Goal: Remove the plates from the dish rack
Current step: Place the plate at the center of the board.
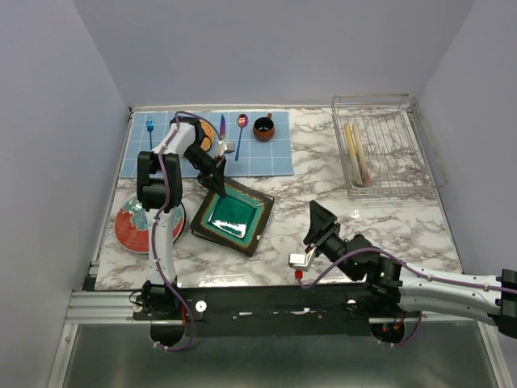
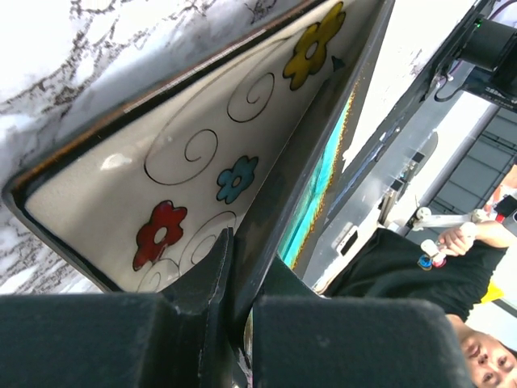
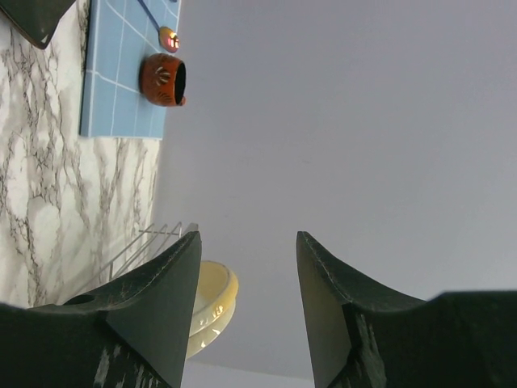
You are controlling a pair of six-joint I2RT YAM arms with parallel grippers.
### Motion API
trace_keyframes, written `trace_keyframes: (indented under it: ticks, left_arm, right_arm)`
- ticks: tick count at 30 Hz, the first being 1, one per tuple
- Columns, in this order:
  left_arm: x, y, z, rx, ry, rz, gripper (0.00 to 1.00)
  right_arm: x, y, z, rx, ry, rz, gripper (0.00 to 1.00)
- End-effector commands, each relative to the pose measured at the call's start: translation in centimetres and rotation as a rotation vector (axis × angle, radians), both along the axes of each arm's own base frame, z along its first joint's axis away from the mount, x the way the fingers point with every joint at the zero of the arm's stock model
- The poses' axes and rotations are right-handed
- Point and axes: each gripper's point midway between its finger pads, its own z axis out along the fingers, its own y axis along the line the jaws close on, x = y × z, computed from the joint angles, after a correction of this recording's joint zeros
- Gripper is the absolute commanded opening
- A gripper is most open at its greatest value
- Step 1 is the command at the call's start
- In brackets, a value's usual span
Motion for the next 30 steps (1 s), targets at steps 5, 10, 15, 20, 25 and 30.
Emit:
trace_keyframes:
  ticks: [5, 10, 15, 20, 25, 30]
  left_arm:
    - [6.0, 2.6, -4.7, 0.162, -0.300, -0.106, 0.07]
    - [6.4, 2.9, -5.1, 0.187, -0.303, -0.107, 0.11]
    - [6.6, 3.2, -5.2, 0.203, -0.310, -0.110, 0.18]
    - [6.7, 3.4, -5.7, 0.219, -0.309, -0.110, 0.26]
    - [6.9, 3.5, -5.9, 0.232, -0.311, -0.109, 0.30]
    - [7.0, 3.8, -6.1, 0.251, -0.311, -0.111, 0.36]
  right_arm:
    - [-0.3, -0.2, 0.2, 0.029, -0.014, 0.012, 0.58]
    - [-0.3, -0.1, 0.4, 0.030, -0.017, 0.019, 0.58]
    - [-0.3, -0.1, 0.3, 0.028, -0.016, 0.020, 0.58]
    - [-0.4, -0.1, 0.5, 0.032, -0.020, 0.025, 0.58]
    - [-0.4, -0.1, 0.5, 0.031, -0.021, 0.023, 0.58]
    - [-0.4, -0.1, 0.6, 0.032, -0.022, 0.025, 0.57]
